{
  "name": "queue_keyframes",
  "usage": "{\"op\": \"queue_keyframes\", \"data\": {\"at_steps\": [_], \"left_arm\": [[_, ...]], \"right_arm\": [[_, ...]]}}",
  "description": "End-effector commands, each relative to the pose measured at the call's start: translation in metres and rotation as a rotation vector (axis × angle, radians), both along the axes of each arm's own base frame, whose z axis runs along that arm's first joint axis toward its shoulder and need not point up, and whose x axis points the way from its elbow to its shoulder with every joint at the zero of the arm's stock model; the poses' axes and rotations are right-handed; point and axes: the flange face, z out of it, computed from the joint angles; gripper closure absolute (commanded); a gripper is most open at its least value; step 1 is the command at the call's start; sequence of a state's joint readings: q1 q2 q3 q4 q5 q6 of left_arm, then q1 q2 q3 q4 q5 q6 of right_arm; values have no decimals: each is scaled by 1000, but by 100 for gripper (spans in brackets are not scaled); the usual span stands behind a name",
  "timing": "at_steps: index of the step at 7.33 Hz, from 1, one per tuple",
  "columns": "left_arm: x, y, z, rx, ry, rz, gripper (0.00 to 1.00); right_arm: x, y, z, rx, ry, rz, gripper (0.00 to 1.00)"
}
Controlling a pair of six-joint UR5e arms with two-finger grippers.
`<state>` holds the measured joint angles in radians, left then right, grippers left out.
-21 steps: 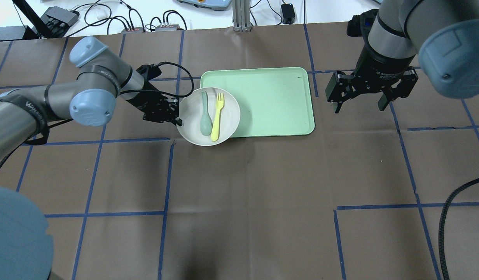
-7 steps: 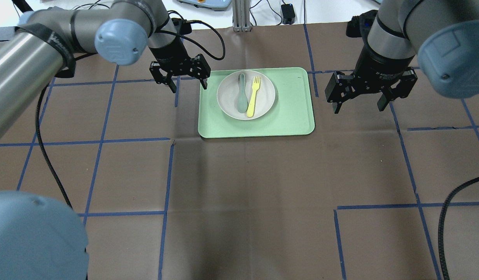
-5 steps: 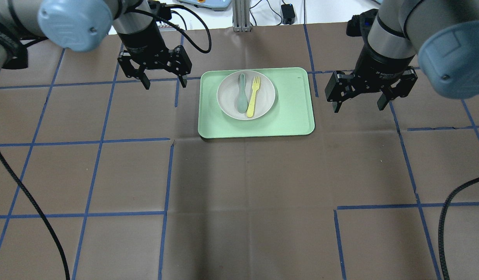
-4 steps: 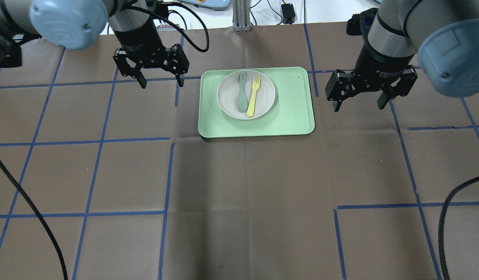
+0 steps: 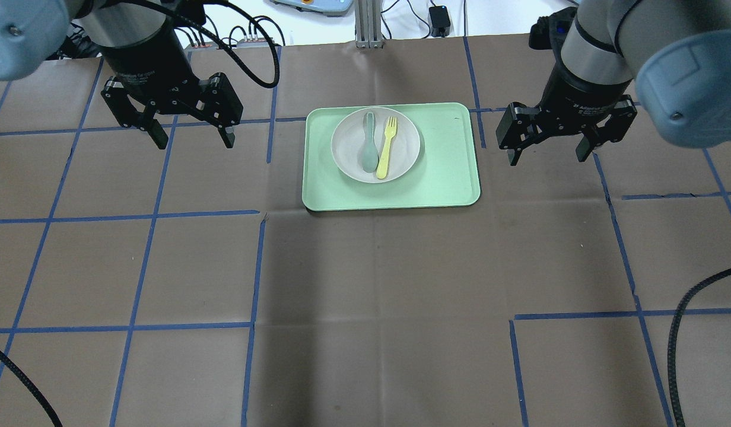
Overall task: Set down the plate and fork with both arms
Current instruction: 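Move the right gripper over the plate above the yellow fork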
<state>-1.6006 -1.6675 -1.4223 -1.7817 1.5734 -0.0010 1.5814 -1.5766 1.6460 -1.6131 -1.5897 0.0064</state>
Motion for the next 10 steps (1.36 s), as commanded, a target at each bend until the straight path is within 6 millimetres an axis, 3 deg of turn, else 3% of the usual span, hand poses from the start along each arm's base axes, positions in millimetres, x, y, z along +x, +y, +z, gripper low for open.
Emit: {"op": "queue_keyframes", "data": {"at_steps": [1,3,5,6,7,8,10], "left_arm": [[-3,12,-5,42,0,8,0],[-3,4,-11,50,0,8,0],[-2,4,-18,56,-2,11,0],[-2,2,-18,51,-2,11,0],[-2,2,-18,51,-2,11,0],[-2,2,-19,53,-1,9,0],[-2,2,-21,57,-2,9,0]], "right_arm": [[8,-28,-16,-35,-6,3,0],[50,-62,-30,-45,2,48,0],[115,-101,-45,-46,-3,10,0],[151,-117,-61,-43,-7,5,0],[172,-130,-81,-51,-12,-6,0],[186,-136,-98,-67,-18,-4,0],[195,-149,-135,-60,-17,-27,0]]}}
